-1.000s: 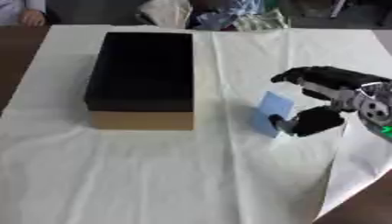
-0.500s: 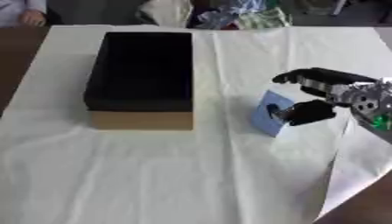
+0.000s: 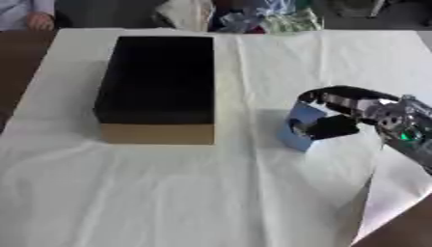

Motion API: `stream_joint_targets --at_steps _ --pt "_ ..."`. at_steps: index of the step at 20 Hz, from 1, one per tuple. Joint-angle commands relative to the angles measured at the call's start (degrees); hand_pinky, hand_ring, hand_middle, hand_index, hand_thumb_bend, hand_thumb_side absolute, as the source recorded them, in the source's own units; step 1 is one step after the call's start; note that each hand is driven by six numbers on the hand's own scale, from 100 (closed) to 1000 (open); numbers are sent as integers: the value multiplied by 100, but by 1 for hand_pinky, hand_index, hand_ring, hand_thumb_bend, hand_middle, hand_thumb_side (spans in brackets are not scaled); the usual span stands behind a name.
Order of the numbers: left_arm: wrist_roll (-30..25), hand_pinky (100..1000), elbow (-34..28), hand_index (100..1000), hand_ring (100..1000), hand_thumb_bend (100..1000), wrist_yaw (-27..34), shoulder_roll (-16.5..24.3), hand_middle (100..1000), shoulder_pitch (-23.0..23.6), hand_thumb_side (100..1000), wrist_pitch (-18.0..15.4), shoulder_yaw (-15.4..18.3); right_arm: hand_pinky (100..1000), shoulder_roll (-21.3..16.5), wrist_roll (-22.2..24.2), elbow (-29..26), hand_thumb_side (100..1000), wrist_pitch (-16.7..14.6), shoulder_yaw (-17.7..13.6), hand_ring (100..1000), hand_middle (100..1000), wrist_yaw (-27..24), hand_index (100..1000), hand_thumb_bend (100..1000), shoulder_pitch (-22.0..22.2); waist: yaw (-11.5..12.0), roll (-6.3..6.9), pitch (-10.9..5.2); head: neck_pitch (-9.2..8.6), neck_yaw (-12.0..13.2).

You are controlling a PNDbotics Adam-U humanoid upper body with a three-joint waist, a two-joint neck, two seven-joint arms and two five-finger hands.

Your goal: Pick up objects on the table and place them in the box.

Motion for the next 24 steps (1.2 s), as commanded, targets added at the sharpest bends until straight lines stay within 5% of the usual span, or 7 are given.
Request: stream_joint_targets --at_steps 1,15,24 --pt "-38 951 -107 823 654 100 -1 58 632 -49 476 1 0 970 -77 834 11 656 956 -43 1000 950 5 1000 207 -73 -7 3 -80 -50 -19" --pt "-69 952 -107 821 655 100 -6 41 631 -67 473 21 -5 890 129 698 201 466 956 87 885 945 -37 1000 273 -64 1 6 -65 -67 -24" --pt "-55 954 -107 819 657 100 -7 28 632 -56 482 36 -5 688 180 167 186 258 956 100 681 795 -324 1000 293 -39 6 2 -60 -73 -29"
